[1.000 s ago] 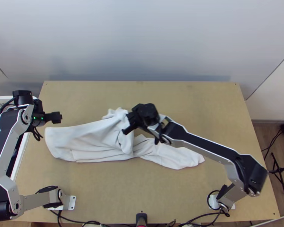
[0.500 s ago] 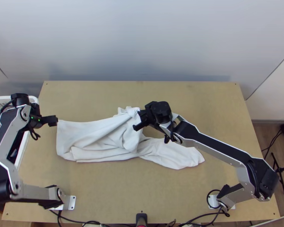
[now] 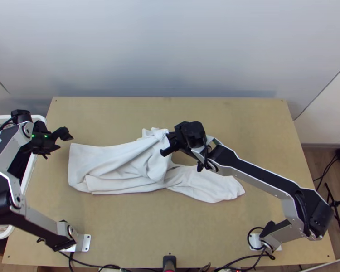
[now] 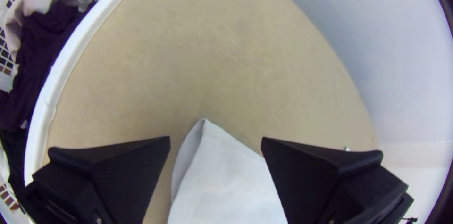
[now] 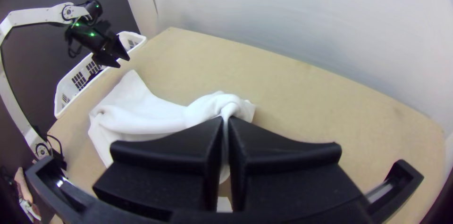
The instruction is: Fold the t-shirt
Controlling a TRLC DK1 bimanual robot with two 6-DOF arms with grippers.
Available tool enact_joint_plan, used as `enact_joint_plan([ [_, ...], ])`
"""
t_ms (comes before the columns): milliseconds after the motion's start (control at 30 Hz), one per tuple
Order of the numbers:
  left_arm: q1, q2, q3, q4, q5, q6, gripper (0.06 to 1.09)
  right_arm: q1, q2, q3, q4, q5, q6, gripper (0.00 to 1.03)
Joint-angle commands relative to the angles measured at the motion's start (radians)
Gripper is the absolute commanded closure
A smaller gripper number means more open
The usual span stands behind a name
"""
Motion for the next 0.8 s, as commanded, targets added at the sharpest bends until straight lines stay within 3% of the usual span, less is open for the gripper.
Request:
enact_joint_plan([
  [0, 0.018, 0.134, 0.057, -0.002, 0.097, -0.098, 0.25, 0.008, 0.014, 0.007, 0.016, -0.001, 0.003, 1.0],
  [133, 0.016, 0.175, 0.066, -0.005, 0.096, -0.113, 0.26, 0.008, 0.02, 0.015, 0.019, -0.001, 0.011, 1.0],
  [200, 0.015, 0.175, 0.066, -0.002, 0.096, -0.119, 0.35, 0.008, 0.024, 0.018, 0.019, -0.001, 0.012, 1.0],
  [300, 0.016, 0.172, 0.071, -0.005, 0.097, -0.124, 0.37, 0.008, 0.029, 0.021, 0.019, -0.001, 0.012, 1.0],
  [400, 0.021, 0.169, 0.069, 0.001, 0.097, -0.13, 0.56, 0.009, 0.037, 0.024, 0.019, -0.001, 0.014, 1.0],
  [533, 0.021, 0.172, 0.067, 0.001, 0.097, -0.124, 0.57, 0.009, 0.041, 0.027, 0.025, -0.001, 0.019, 1.0],
  [667, 0.021, 0.172, 0.066, 0.006, 0.102, -0.124, 0.83, 0.009, 0.044, 0.032, 0.025, -0.001, 0.019, 1.0],
  [767, 0.022, 0.174, 0.061, 0.005, 0.137, -0.11, 0.86, 0.008, 0.046, 0.035, 0.025, 0.0, 0.019, 1.0],
])
